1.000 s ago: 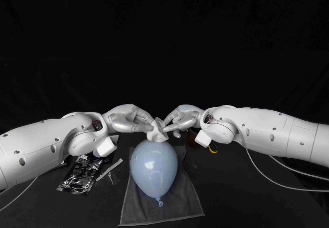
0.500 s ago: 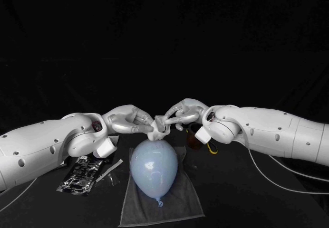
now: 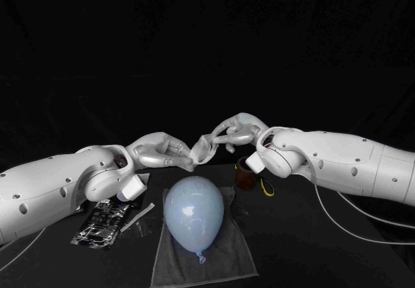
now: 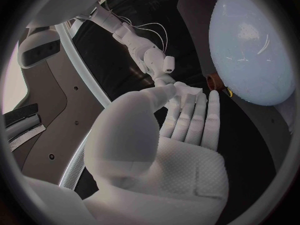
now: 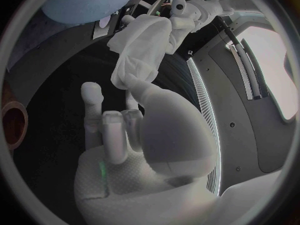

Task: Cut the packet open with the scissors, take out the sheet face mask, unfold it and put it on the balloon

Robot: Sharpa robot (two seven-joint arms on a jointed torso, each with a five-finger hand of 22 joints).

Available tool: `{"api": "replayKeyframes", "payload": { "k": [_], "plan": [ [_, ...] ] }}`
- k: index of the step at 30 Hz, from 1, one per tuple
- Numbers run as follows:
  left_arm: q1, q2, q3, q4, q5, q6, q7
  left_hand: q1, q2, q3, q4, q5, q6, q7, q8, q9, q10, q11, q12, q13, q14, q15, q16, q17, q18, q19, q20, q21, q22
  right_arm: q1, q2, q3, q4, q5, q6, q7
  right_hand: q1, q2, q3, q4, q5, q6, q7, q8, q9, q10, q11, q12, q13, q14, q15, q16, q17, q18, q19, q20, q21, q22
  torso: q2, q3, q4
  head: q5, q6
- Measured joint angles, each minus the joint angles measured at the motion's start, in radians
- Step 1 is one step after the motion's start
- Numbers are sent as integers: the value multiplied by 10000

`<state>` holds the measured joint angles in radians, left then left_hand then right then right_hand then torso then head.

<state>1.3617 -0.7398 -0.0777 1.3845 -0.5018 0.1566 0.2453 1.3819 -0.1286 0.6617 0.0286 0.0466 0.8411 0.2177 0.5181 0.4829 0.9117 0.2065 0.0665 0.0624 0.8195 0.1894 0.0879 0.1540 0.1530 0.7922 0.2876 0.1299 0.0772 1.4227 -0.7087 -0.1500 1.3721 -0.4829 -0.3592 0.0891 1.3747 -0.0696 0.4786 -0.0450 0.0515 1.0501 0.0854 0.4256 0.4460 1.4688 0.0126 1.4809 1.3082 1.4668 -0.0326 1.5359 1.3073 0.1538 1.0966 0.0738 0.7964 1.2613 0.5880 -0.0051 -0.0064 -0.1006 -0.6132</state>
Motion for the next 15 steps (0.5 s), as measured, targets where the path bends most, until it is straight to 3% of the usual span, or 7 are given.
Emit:
{"api": "replayKeyframes", "payload": {
  "k": [4,11,15],
  "plan": [
    [-3,-6,0,53,68,-160,-20,-122,-130,-240,81,0,-169,-57,-254,-219,-75,42,0,0,-1,0,0,10,0,52,21,0,0,21,-16,18,111,-55,-482,82,-53,-53,53,-37,0,-2,-1,5,28,-1,0,-1,-1,-1,1,-1,1,-2,0,-1,25,26,6,1,0,18,24],
    [-7,-4,-1,105,88,-379,-64,-355,-780,-939,249,0,-695,-176,-800,-607,-220,80,0,15,-3,0,40,39,0,52,20,0,-49,34,-10,27,296,-49,-1153,340,-137,-52,143,-74,0,-18,-15,58,30,-2,1,-2,-9,-2,2,-4,4,-5,23,-23,77,43,8,1,-1,26,58],
    [-8,-10,-1,107,4,-524,-118,-387,-916,-1588,426,0,-877,-227,-1060,-847,-220,79,42,19,-4,1,40,68,0,52,20,-69,-65,37,-3,28,395,16,-1454,535,-147,-42,144,-74,0,-19,-16,59,29,-2,0,-3,-9,-3,3,-7,9,-6,74,-2,76,71,8,2,-1,26,75]
  ]
}}
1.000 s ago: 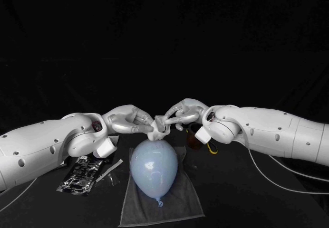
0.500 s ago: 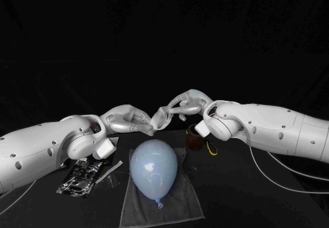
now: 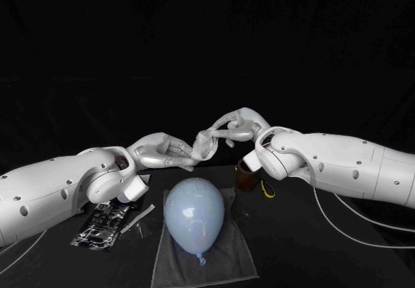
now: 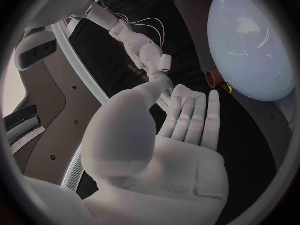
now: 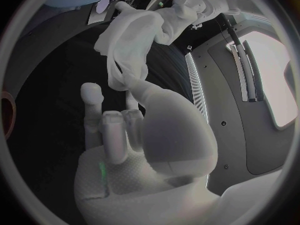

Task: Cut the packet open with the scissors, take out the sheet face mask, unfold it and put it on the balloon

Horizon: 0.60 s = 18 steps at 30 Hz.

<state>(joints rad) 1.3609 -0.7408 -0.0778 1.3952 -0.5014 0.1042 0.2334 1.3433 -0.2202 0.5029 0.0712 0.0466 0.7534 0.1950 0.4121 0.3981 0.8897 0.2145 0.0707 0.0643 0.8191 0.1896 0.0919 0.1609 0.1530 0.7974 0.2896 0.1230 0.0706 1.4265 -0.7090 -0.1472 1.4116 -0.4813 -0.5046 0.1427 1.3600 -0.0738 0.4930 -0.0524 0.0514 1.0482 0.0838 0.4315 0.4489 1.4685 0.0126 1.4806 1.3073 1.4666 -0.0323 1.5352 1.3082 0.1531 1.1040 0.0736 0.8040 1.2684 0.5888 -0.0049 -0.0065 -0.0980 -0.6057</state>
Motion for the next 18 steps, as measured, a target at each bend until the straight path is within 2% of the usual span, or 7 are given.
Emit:
{"api": "replayKeyframes", "payload": {
  "k": [4,7,11,13,15,18],
  "plan": [
    [-1,-6,0,-16,-134,-144,-88,152,44,-1000,255,0,0,0,-131,-215,0,0,59,5,-1,1,57,44,0,0,0,-41,-1,1,3,1,73,103,-242,217,0,0,0,0,0,-1,-1,0,-1,0,0,0,2,-1,1,-7,-1,-2,0,0,-1,2,-1,2,0,-6,10],
    [-1,-7,0,-41,-227,-222,-153,445,291,-1966,526,0,0,0,-159,-358,-34,34,116,5,-1,1,94,72,0,-1,0,-111,-1,2,2,1,105,181,-363,351,0,0,28,-28,0,-5,-5,0,-3,-1,0,-1,5,-1,1,16,0,-2,0,0,-2,3,-1,3,0,-6,16],
    [-2,-8,0,-119,-348,-372,-287,960,670,-3642,1276,0,0,0,-214,-574,-34,34,238,4,-2,1,164,121,1,72,1,-157,0,2,-7,1,167,308,-515,558,1,-1,28,-28,0,-17,-16,-2,-4,-1,0,-2,7,-1,1,26,-1,-5,-1,0,62,2,-1,3,0,0,33],
    [-2,-8,0,-172,-389,-480,-368,1150,780,-4330,1856,0,0,0,-214,-653,-34,35,333,7,-2,1,263,147,1,88,-14,-157,0,2,-24,2,220,369,-572,663,1,-1,28,-28,0,-17,-16,-3,-4,-1,1,-2,8,-2,1,26,-1,-6,-1,0,63,2,-1,3,-1,3,37],
    [-2,-8,0,-217,-395,-596,-439,1238,869,-4620,2146,0,0,0,-214,-696,-34,34,368,6,-3,1,281,157,-1,128,-14,-156,1,2,-50,2,272,418,-608,748,1,-1,28,-28,0,-18,-16,-4,-2,-1,0,-3,8,-2,2,26,-2,-7,-1,0,63,2,0,3,0,8,43],
    [-2,-2,0,-293,-392,-815,-552,1318,949,-4732,2223,0,0,0,-214,-722,42,37,417,8,-3,1,319,170,0,143,1,-157,1,3,-114,3,386,495,-645,875,1,-1,27,-28,0,-18,-17,-4,4,-1,1,15,8,-2,2,25,-8,-13,-1,0,63,0,0,3,0,17,52]
  ]
}}
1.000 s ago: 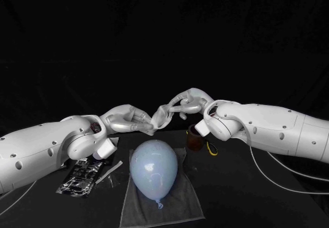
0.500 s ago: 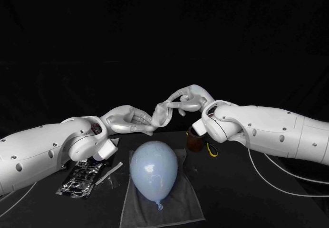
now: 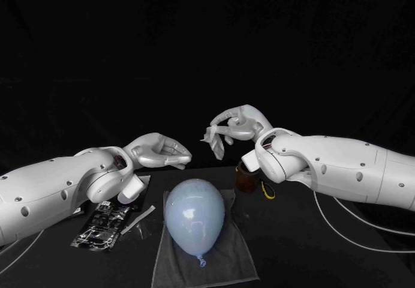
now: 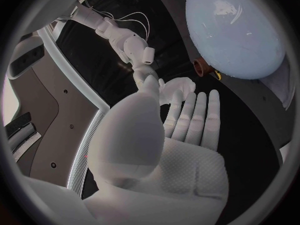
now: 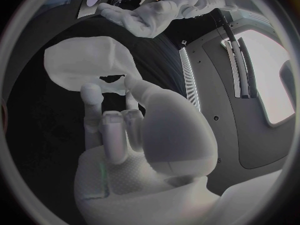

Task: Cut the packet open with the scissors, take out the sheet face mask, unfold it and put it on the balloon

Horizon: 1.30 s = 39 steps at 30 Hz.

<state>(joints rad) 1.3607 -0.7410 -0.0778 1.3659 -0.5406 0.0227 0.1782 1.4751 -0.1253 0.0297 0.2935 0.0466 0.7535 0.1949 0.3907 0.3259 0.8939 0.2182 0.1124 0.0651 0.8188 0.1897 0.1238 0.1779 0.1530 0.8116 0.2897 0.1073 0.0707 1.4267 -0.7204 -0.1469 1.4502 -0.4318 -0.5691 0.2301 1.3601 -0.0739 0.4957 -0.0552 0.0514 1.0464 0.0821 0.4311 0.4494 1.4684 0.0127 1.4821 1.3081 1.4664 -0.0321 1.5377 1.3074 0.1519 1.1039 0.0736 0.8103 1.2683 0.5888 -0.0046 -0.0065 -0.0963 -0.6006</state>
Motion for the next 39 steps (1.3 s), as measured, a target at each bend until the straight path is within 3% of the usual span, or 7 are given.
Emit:
{"api": "replayKeyframes", "payload": {
  "k": [8,11,13,20,23,25,39],
  "plan": [
    [-7,65,-1,-102,104,-709,-167,44,44,-159,-25,0,0,0,-41,-78,108,-37,95,17,21,22,39,19,0,-1,-1,-41,1,0,-110,1,274,129,-29,227,0,0,0,0,0,-1,-1,-3,1,0,0,26,-3,-1,0,-1,-1,-60,0,0,0,0,0,-4,5,18,20],
    [-23,103,-1,-58,184,-1077,-75,201,199,-229,-38,0,1,0,-41,-108,269,-54,245,36,127,-56,159,53,-1,-1,-1,-41,1,0,-116,1,316,141,-32,261,0,0,45,-13,0,-2,-2,1,1,-1,0,26,-5,-1,1,-4,1,-62,-1,0,0,7,1,-6,6,17,14],
    [-45,136,3,-2,236,-1302,49,380,180,-266,-75,0,84,4,-41,-109,388,-101,362,55,163,-92,243,91,-1,-1,-1,-41,1,-1,-116,1,328,143,-38,264,0,-1,68,-14,0,-4,-2,28,0,-1,0,26,-9,-1,1,-6,1,-63,-1,0,0,16,4,-7,7,17,6],
    [-105,245,22,279,372,-1943,750,1124,304,-297,-107,0,948,103,270,-138,1113,-494,930,170,738,-383,845,326,17,608,-49,221,125,-4,-77,2,366,136,-97,259,0,-1,68,-14,-1,-33,-3,30,-1,-1,0,26,-7,-1,1,-22,8,-67,-1,0,-1,16,12,-9,0,40,-27],
    [-125,259,28,402,402,-2123,1057,1257,316,-331,-72,0,1186,-39,271,-239,1426,-690,1173,241,1074,-577,1286,542,199,1018,-104,477,231,-4,-35,2,377,118,-137,241,1,-1,68,-14,-1,-34,-3,30,-1,-1,0,26,-4,-1,1,-19,8,-69,-1,0,-1,16,11,-8,0,41,-35],
    [-137,263,29,445,428,-2216,1215,1315,368,-338,-66,0,1219,-72,271,-288,1540,-715,1263,274,1160,-662,1502,647,207,1148,-150,580,274,-5,-21,2,382,105,-159,230,1,-1,68,-14,-1,-35,-4,30,0,-1,0,26,-3,-2,2,6,7,-70,-1,1,-1,16,7,-7,1,31,-37],
    [-192,370,35,530,626,-2472,1745,1166,289,-787,-37,-1,1273,-20,113,-443,1535,-713,1365,295,1011,-624,2005,963,205,1214,-217,664,318,-8,57,1,408,-81,-381,59,-36,-37,137,-83,-1,-36,-5,27,13,-2,0,21,-1,-3,3,21,-1,-130,-2,1,-2,34,4,-7,2,6,-56]
  ]
}}
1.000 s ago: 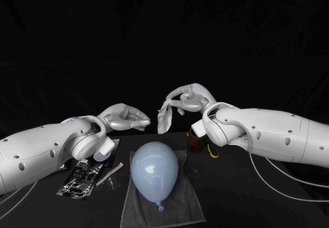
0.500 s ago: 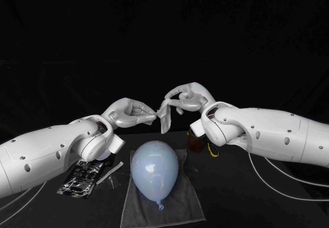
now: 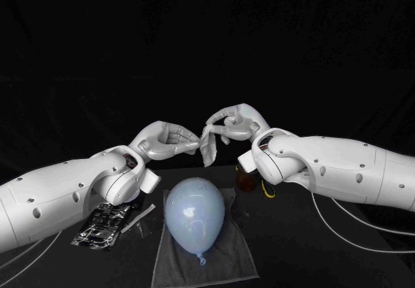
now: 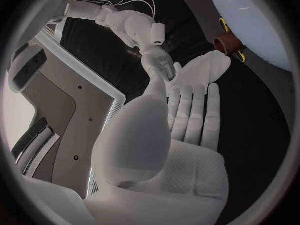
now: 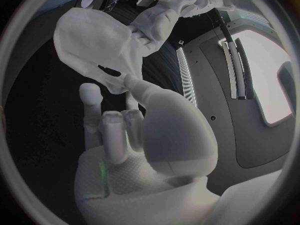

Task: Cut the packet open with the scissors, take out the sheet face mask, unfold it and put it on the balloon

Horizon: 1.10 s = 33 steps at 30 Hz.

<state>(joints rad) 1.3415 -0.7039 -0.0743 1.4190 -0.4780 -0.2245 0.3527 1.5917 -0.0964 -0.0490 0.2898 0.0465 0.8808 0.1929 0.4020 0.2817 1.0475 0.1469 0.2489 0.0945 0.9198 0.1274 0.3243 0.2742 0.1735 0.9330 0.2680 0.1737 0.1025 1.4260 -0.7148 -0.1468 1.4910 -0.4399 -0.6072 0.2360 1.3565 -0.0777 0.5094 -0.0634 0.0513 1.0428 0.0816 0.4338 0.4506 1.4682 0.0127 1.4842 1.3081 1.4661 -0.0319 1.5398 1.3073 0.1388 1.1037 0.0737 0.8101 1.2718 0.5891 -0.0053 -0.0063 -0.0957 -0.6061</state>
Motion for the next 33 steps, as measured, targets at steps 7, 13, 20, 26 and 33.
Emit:
{"api": "replayKeyframes", "payload": {
  "k": [7,13,20,26,33],
  "plan": [
    [-8,54,0,-30,-7,7,-36,-245,-3,-408,-5,0,0,0,-78,-71,-72,70,61,26,-186,23,268,165,-5,0,0,38,16,-3,48,0,11,-85,-58,-80,-41,41,4,-4,0,-17,-14,61,-2,0,0,-2,-6,-16,15,-3,1,-3,0,0,0,0,0,0,5,-3,-12],
    [-12,94,0,-65,-122,29,-227,-401,-22,-681,2,0,-22,21,-115,-92,-147,68,114,46,-313,44,444,254,-12,-1,0,37,22,-4,73,-1,47,-140,-106,-122,-41,41,28,-29,0,-19,-14,61,0,0,0,-11,-7,-16,16,-6,3,-5,0,0,-1,0,-3,0,5,5,-14],
    [-15,143,1,-63,-374,60,-515,-472,12,-919,-16,0,29,71,-115,-103,-147,68,267,101,-322,34,795,419,-25,74,-71,153,62,-7,101,-1,99,-188,-153,-161,-41,41,56,-2,-1,-20,-13,60,11,-1,0,18,-2,-16,16,-37,9,-8,0,0,-1,-2,-3,7,-2,6,-15],
    [-16,182,1,-86,-534,39,-737,-361,124,-991,-34,0,95,24,-115,-103,-124,45,356,147,-321,34,1026,537,-28,167,-94,220,98,-9,86,-1,247,-212,-173,-173,-44,37,68,-14,0,-32,-6,60,10,-1,0,18,0,-17,16,2,8,-9,0,0,-1,0,-3,7,-3,6,-2],
    [-16,224,0,-102,-630,4,-924,41,510,-1035,-33,0,210,-84,-75,-116,-36,-42,475,183,-316,-41,1279,645,-34,287,-141,307,134,-12,70,-1,330,-237,-188,-179,-93,-12,99,-43,0,-46,-19,59,10,-1,0,18,0,-17,17,3,2,-10,0,0,-1,17,-3,6,-3,6,-15]
  ]
}}
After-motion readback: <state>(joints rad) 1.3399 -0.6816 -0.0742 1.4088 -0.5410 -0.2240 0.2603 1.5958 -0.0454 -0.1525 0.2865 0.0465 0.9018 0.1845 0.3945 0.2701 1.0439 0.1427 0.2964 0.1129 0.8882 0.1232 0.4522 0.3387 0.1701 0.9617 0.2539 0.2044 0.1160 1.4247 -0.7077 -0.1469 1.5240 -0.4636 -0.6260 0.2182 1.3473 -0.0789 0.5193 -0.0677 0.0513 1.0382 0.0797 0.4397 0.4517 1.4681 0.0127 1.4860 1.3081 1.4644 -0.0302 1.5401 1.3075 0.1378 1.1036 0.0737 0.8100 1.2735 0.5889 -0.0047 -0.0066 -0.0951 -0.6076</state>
